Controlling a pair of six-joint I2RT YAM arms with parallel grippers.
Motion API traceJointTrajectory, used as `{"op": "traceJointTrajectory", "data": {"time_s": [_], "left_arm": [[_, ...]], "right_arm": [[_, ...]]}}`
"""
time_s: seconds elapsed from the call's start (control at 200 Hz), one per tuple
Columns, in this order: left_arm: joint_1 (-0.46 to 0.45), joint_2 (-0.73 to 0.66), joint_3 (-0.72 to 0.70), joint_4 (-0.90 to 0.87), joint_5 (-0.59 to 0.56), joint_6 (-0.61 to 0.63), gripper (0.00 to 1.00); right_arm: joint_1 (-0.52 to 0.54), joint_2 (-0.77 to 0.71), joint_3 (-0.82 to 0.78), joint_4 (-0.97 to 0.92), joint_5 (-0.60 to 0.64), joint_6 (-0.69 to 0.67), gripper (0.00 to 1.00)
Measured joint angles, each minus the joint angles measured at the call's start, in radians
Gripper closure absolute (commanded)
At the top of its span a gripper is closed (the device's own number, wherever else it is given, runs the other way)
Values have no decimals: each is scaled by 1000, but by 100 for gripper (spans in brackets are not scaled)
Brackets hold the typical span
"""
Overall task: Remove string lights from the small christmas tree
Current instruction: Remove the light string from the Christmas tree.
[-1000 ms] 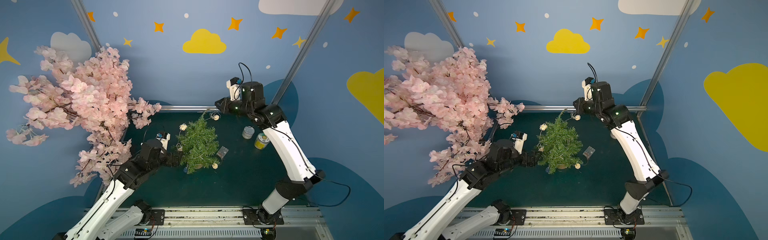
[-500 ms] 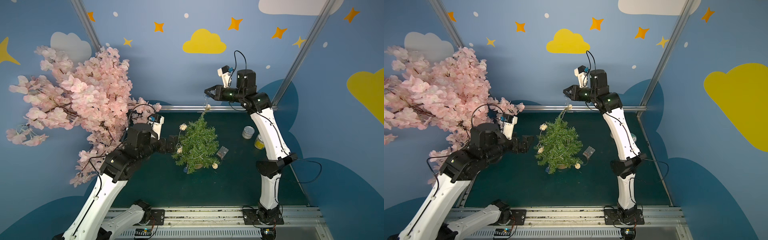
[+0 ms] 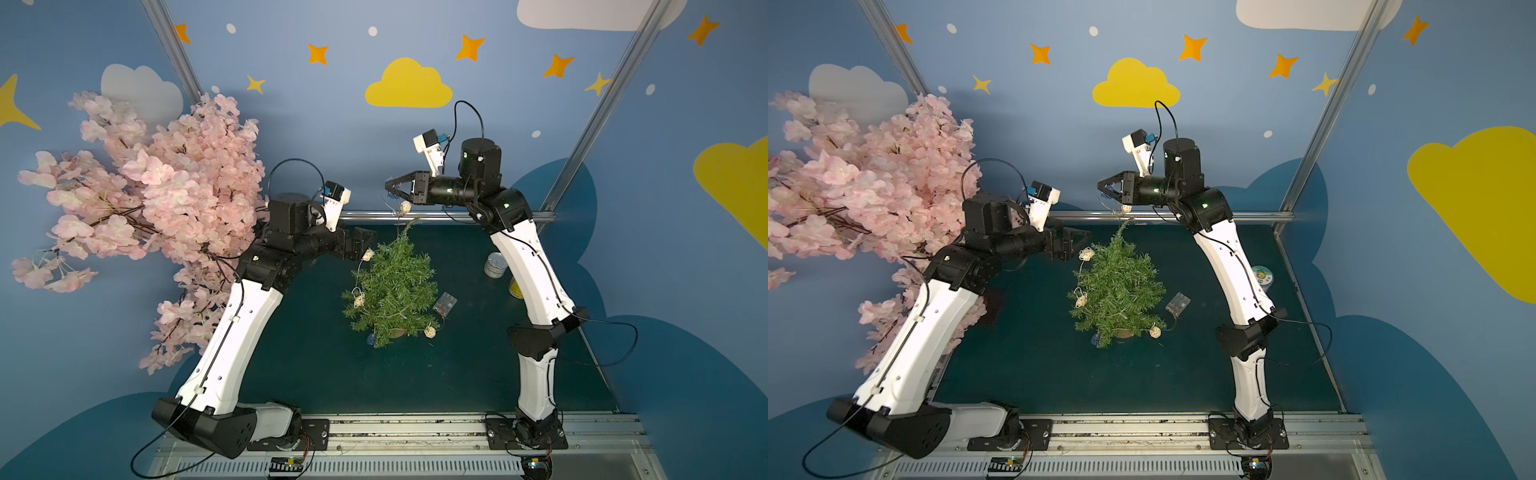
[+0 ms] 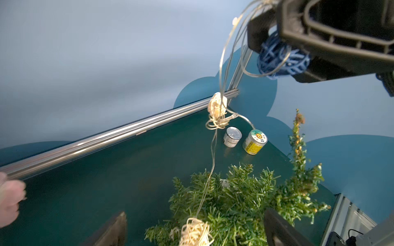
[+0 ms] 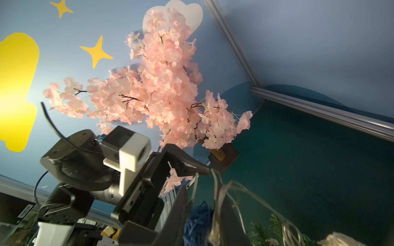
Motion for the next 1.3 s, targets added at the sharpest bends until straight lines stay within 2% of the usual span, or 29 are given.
{"op": "traceJointTrajectory", "data": {"time_s": [0.22, 0.481, 0.791, 1.297], "left_arm": [[-4, 80, 34, 90, 84, 0, 0], [-14, 130, 29, 222, 170, -58, 1], [-37, 196, 27, 292, 135, -67, 0], [-66, 159, -226, 732, 107, -170, 2]], "right_arm": [[6, 43, 6, 92, -11, 63, 88], [19, 81, 6, 136, -16, 106, 88], [32, 80, 6, 157, -21, 137, 89], [35, 79, 5, 134, -1, 176, 89]]}}
